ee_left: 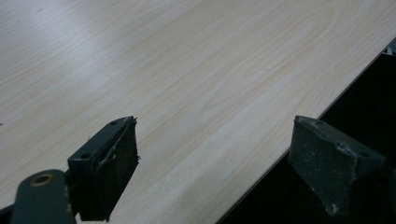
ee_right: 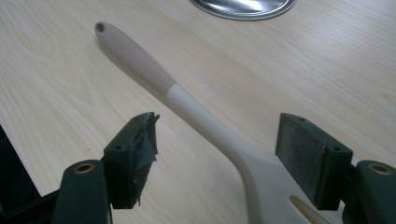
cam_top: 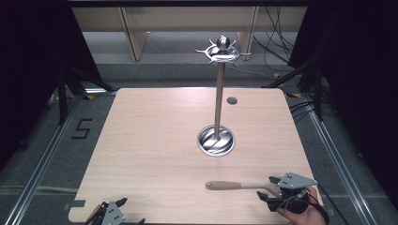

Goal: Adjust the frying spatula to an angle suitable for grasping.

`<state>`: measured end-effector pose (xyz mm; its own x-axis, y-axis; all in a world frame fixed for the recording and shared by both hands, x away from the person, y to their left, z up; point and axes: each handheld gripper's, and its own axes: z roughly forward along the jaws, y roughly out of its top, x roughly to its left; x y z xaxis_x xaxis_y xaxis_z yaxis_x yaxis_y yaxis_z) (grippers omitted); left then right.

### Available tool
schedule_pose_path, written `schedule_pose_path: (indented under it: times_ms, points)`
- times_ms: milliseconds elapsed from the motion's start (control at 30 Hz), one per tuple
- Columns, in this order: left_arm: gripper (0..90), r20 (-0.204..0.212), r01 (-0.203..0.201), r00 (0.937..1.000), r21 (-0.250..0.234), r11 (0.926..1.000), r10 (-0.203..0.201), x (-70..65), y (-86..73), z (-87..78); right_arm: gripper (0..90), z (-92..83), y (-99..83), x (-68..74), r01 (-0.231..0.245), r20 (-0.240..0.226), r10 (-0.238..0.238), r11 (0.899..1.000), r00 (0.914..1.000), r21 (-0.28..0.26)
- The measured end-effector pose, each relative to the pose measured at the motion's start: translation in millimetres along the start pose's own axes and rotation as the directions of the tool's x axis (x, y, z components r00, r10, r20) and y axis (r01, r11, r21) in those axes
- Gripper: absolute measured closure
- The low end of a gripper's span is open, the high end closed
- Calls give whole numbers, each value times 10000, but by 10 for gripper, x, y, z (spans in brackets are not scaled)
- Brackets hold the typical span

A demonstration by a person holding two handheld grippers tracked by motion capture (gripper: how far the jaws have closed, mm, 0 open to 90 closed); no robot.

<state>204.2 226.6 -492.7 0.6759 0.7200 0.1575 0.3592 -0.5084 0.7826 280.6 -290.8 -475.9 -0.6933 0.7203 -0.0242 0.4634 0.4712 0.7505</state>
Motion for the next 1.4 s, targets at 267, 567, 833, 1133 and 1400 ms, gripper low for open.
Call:
schedule_pose_path:
  times_ms: [267,567,833,1133,1400]
  points:
    - [149,17,3,10000,42,10000,-3,-2,0,2,307,0,3,3,-23,-62,24,9998,10000,185]
    - [149,-111,87,9999,-42,10000,-87,16,-4,-6,310,23,65,36,429,-172,-424,9987,9990,288]
    - [149,-41,109,9999,16,9999,-109,-1,1,0,347,76,162,65,871,-307,-856,9949,9959,501]
    - [150,-25,-56,10000,141,9999,56,9,2,5,362,215,313,97,1528,-746,-1454,9826,9866,1052]
    - [149,-127,-49,9999,113,9999,50,6,0,10,397,397,419,186,2379,-1197,-2184,9534,9685,1855]
